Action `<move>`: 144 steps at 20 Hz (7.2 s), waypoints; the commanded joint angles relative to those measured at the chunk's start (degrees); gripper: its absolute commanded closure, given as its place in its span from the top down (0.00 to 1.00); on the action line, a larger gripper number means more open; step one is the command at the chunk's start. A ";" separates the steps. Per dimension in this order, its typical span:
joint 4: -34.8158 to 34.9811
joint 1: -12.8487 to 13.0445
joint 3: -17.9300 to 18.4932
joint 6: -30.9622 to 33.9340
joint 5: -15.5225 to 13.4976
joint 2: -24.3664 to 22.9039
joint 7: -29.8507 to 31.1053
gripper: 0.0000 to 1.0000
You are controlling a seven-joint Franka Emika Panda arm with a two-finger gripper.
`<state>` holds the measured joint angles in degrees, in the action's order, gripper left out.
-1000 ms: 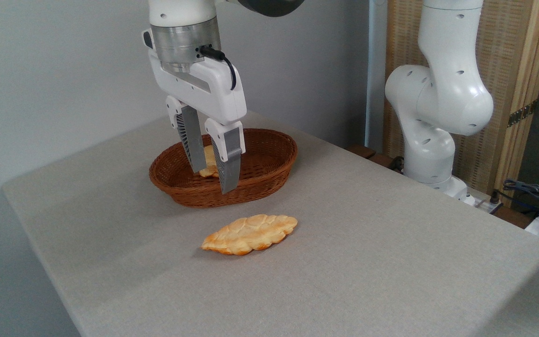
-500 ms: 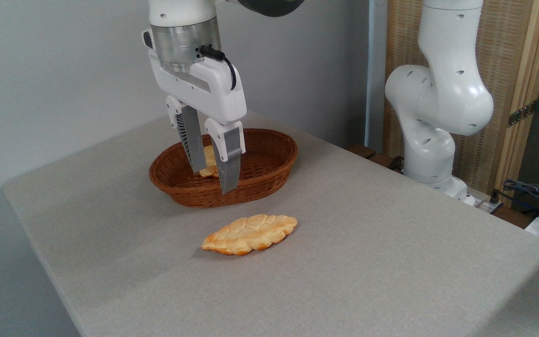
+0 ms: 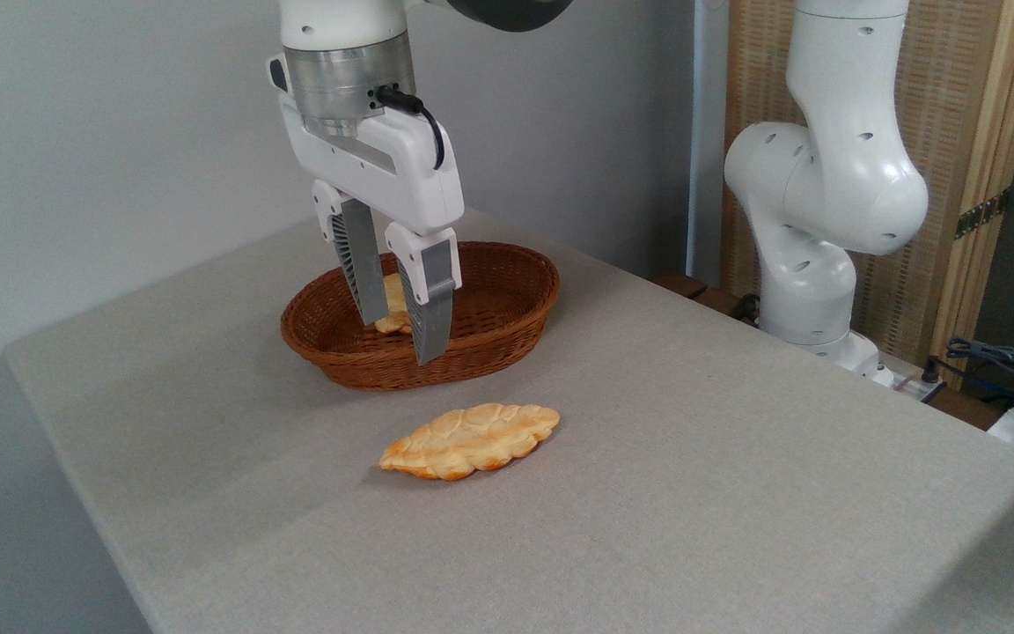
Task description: Put bread into the basket
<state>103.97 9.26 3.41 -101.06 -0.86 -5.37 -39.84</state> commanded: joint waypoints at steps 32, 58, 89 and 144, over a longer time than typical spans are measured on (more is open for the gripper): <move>19.43 0.23 -0.16 -11.44 -0.81 0.79 -17.55 1.00; 18.90 1.38 0.54 -10.82 -0.99 0.45 -17.46 1.00; 18.20 1.64 0.90 -12.84 -1.51 2.11 -23.79 1.00; 12.39 18.50 -4.73 1.04 -12.50 -3.25 -3.05 0.54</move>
<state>116.09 24.26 -2.24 -102.14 -12.52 -9.28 -44.19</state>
